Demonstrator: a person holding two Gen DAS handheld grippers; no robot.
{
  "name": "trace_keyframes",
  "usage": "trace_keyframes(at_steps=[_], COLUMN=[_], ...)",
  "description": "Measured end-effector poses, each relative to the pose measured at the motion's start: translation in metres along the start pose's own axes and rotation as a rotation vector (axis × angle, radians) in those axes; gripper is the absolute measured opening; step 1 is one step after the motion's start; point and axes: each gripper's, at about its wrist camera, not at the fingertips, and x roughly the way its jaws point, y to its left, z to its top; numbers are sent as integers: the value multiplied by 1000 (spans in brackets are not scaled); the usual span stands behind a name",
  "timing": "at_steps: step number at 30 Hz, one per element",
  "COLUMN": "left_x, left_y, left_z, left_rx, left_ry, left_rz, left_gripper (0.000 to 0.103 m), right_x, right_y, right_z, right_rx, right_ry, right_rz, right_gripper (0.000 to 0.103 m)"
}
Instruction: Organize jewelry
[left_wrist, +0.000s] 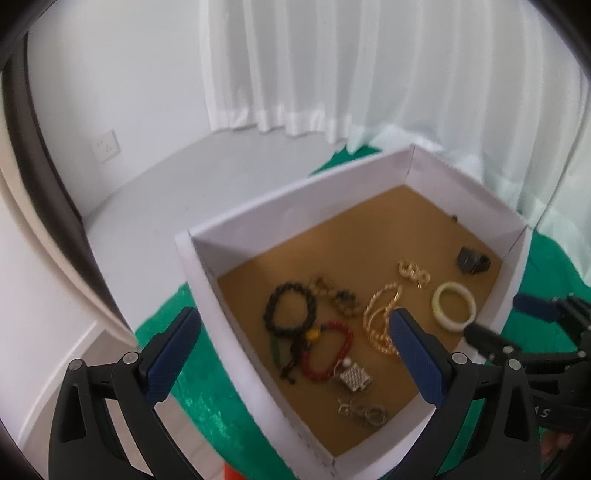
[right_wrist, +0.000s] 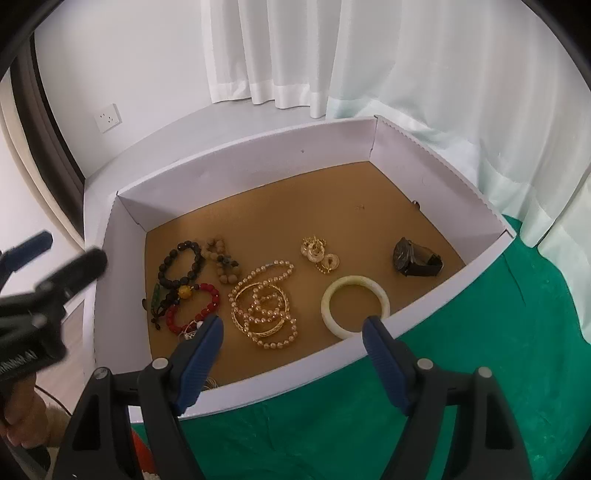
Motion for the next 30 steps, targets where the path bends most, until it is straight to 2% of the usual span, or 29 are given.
trace_keyframes(at_steps=[4,14,17,21,30], left_x=[2,3,1,-4,-10], left_y=[1,4,5,3,3], left_z=[-2,1,1,1,4], left_rx=[1,-33,-37,-23,-24], left_ry=[11,82,81,84,74], left_rz=[8,-38,-35,5,7], left_gripper=[102,102,103,103,103], right_x=[-3,-4,-7,-13,-21], right_y=[6,12,14,16,15], right_z=[4,12,12,11,15], right_rx=[-23,-37,-43,-51,-37], right_ry=[-11,8,12,10,7], right_rz=[-18,-23,-25,-29,-19], right_gripper=[79,79,79,79,79])
